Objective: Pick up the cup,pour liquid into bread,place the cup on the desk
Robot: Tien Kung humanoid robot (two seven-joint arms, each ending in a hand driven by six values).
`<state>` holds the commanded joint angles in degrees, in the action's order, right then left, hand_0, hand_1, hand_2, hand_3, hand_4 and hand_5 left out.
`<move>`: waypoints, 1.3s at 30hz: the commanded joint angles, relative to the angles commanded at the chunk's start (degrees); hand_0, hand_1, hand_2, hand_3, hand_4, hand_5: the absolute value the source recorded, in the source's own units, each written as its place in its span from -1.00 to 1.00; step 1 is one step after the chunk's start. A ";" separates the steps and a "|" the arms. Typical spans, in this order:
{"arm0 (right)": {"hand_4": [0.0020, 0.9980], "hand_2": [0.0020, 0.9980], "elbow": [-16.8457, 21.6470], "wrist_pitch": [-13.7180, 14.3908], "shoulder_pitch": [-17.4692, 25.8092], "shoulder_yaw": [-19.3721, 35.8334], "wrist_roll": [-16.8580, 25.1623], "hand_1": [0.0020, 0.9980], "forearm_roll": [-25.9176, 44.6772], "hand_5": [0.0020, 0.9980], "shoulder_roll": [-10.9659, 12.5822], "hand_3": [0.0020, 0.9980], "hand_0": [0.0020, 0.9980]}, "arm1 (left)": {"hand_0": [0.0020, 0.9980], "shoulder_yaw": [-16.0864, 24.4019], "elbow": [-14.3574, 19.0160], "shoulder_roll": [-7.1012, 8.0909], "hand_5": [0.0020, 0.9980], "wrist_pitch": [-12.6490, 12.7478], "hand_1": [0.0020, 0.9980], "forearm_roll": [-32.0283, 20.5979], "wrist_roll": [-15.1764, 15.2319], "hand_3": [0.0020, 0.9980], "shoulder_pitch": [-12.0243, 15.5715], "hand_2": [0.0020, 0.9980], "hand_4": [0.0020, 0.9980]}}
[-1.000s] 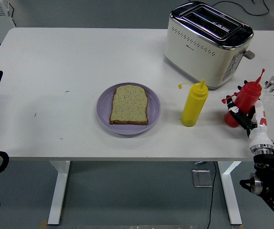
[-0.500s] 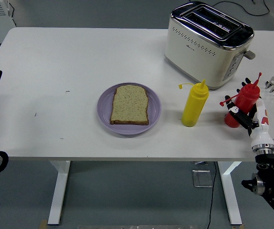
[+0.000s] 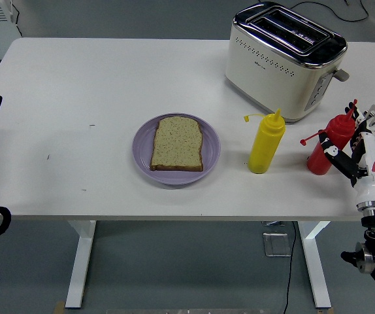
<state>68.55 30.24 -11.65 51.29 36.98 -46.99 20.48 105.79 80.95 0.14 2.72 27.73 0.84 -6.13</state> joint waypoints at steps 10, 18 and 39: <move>0.60 0.96 5.97 0.25 6.34 3.08 0.00 0.75 -2.81 -0.54 2.54 1.00 0.94 | 0.59 -0.05 0.05 0.02 0.98 -0.01 0.50 0.05 -0.01 0.42 -0.05 0.50 0.01; 0.60 0.96 10.55 0.48 11.36 7.11 0.00 0.75 -4.07 -0.55 3.59 1.00 0.93 | 0.59 -0.37 0.05 0.10 0.98 0.00 0.50 0.08 -0.01 0.42 -0.09 0.50 0.02; 0.26 0.47 20.99 -16.45 12.50 41.65 -13.38 0.39 26.94 -0.24 -0.77 0.48 0.54 | 0.59 -1.26 -0.06 0.18 0.99 0.00 0.50 0.05 0.00 0.42 0.62 0.51 0.02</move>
<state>89.55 13.80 0.84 92.94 23.59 -20.04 19.71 104.54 80.90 0.32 2.72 27.79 0.84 -5.51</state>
